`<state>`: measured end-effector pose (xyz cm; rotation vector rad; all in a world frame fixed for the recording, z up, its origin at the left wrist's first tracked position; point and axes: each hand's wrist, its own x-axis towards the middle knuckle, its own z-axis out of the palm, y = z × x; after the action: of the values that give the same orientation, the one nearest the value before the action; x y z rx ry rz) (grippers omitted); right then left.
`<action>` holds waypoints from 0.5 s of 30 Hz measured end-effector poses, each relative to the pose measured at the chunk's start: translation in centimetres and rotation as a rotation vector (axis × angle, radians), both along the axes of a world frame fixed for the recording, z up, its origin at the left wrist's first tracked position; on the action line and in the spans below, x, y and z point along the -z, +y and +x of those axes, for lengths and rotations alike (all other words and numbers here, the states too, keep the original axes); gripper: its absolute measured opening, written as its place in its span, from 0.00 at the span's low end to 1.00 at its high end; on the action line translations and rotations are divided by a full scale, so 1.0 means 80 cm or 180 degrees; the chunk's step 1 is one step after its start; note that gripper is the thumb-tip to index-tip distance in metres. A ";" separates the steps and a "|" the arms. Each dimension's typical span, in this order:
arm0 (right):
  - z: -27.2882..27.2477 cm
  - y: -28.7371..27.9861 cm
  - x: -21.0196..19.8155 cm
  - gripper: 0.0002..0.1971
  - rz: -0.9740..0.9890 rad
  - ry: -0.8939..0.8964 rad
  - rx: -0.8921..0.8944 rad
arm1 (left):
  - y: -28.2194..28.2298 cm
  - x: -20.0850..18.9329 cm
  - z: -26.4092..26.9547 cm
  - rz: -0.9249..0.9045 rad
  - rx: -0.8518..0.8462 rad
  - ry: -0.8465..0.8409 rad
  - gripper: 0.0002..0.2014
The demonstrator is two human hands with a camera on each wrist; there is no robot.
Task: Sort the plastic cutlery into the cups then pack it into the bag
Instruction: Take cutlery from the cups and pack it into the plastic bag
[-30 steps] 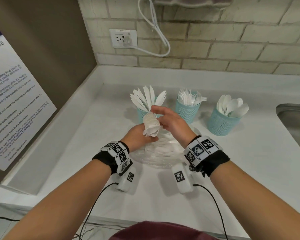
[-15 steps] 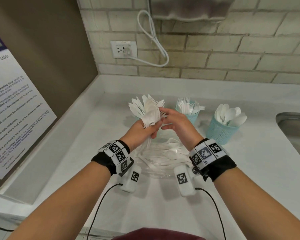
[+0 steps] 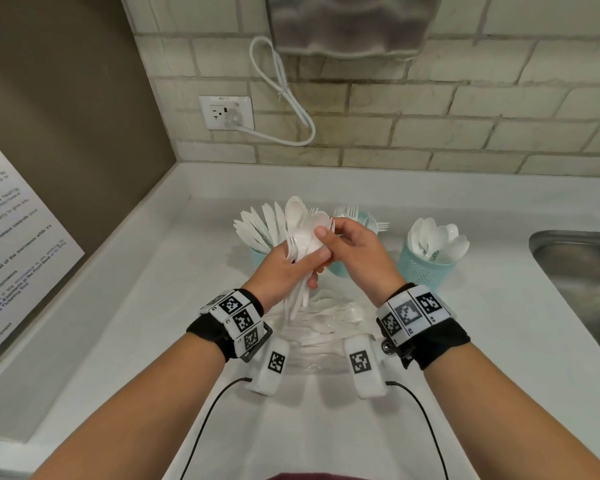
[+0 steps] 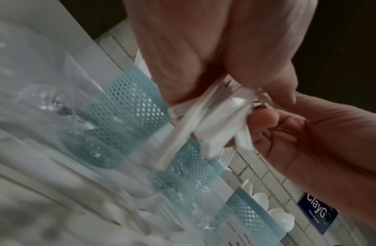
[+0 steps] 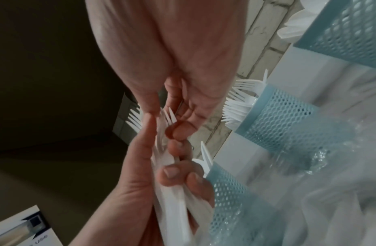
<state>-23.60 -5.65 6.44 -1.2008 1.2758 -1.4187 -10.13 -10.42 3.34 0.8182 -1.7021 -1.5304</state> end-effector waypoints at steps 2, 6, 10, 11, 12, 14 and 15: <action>-0.007 0.001 0.000 0.16 -0.0008 -0.0199 0.0087 | 0.000 0.000 -0.007 0.0108 -0.0072 0.0119 0.21; -0.023 0.001 0.004 0.17 0.0034 -0.0411 0.0227 | -0.001 0.004 -0.017 0.0063 -0.0111 0.0075 0.23; -0.028 0.002 0.014 0.14 0.0248 -0.0066 0.0286 | 0.000 0.004 -0.028 0.0002 -0.0114 0.0089 0.20; -0.028 0.001 0.016 0.14 0.0308 0.0095 0.0290 | 0.001 0.002 -0.030 -0.0024 -0.0146 0.0078 0.18; -0.029 0.000 0.015 0.13 0.0339 0.0261 0.0291 | 0.000 0.002 -0.031 -0.0014 -0.0199 0.0077 0.17; -0.036 -0.006 0.009 0.08 0.0299 0.0606 0.0347 | -0.003 0.001 -0.032 0.0098 -0.0332 0.0130 0.16; -0.041 -0.010 0.003 0.07 0.0226 0.0714 0.0402 | -0.006 0.000 -0.032 0.0147 -0.0381 0.0159 0.16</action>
<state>-26.89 -6.48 6.20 -1.2773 1.5675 -1.3434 -12.71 -10.88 3.32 0.8824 -1.5586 -1.5012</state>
